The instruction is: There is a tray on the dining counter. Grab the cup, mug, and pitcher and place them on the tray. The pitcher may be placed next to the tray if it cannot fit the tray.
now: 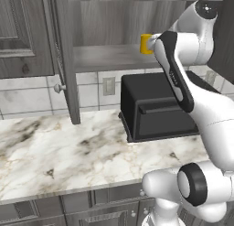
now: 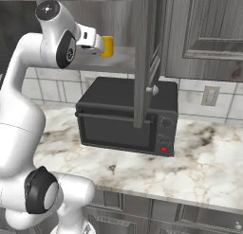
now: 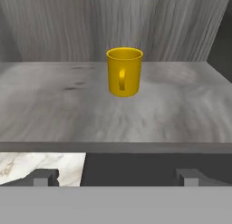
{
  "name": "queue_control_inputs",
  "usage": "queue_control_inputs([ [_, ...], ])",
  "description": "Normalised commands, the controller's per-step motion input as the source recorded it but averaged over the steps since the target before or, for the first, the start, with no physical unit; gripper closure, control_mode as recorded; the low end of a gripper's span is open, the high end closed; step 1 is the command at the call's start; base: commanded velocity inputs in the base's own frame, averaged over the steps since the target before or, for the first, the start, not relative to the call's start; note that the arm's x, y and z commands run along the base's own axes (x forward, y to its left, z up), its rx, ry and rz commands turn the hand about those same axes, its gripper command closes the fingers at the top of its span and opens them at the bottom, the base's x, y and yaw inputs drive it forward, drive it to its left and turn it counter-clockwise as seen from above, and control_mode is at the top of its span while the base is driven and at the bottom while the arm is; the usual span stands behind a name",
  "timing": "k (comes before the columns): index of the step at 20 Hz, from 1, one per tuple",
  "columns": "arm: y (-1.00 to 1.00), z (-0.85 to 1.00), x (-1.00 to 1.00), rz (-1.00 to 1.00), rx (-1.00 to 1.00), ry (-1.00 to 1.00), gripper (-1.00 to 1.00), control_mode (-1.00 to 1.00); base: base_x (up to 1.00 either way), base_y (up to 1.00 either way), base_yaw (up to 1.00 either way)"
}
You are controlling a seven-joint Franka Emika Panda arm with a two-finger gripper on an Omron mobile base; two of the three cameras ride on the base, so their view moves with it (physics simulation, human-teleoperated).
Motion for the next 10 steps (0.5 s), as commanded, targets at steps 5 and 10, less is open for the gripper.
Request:
queue_control_inputs([
  [5,-0.07,-0.05,0.52,0.0,0.0,0.0,-1.0,-1.0,0.0,0.0,0.0],
  [10,-0.07,-0.03,0.37,0.0,0.0,0.0,-1.0,-1.0,0.0,0.0,0.0],
])
